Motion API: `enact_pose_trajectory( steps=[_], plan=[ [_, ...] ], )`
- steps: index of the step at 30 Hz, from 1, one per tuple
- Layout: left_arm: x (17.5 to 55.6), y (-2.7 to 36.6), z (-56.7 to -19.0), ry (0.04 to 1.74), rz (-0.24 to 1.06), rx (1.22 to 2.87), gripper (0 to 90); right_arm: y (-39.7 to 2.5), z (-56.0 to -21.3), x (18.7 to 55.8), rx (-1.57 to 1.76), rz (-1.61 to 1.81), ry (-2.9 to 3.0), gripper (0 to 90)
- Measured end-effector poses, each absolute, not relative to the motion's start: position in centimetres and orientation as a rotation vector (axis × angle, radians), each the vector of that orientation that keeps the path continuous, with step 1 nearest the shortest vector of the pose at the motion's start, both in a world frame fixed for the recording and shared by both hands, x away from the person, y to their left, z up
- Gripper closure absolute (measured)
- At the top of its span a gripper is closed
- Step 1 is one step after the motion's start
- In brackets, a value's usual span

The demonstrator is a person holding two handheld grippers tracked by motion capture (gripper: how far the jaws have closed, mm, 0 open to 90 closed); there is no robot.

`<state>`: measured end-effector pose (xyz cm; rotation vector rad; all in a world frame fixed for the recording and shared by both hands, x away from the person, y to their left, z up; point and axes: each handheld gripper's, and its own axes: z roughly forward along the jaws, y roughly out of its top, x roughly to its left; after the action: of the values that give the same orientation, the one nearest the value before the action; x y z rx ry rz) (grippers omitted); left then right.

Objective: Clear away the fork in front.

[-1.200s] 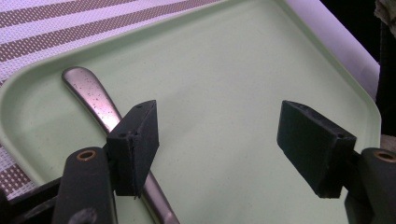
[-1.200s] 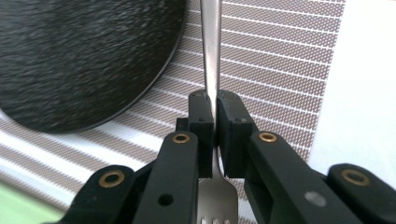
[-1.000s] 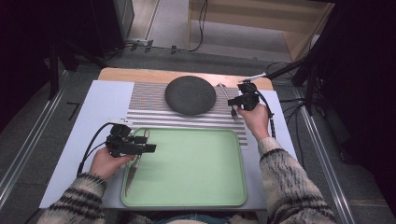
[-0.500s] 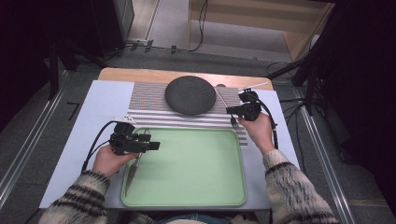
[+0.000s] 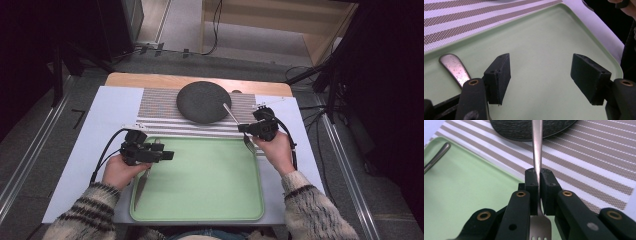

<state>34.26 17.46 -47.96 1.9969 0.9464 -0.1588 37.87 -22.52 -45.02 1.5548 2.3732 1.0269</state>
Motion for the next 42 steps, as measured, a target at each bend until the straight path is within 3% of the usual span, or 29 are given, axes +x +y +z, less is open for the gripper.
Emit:
enact_pose_trajectory(
  steps=[23, 42],
  plan=[
    [35.1, 15.4, -47.0, 0.875, -0.045, 2.014, 31.8, -19.9, -45.7, 34.0, 1.463, 1.096, 2.445, 83.2],
    [36.2, 12.7, -46.3, 0.865, -0.074, 2.008, 27.5, -17.2, -46.3, 32.7, 1.381, 1.129, 2.499, 83.2]
  ],
)
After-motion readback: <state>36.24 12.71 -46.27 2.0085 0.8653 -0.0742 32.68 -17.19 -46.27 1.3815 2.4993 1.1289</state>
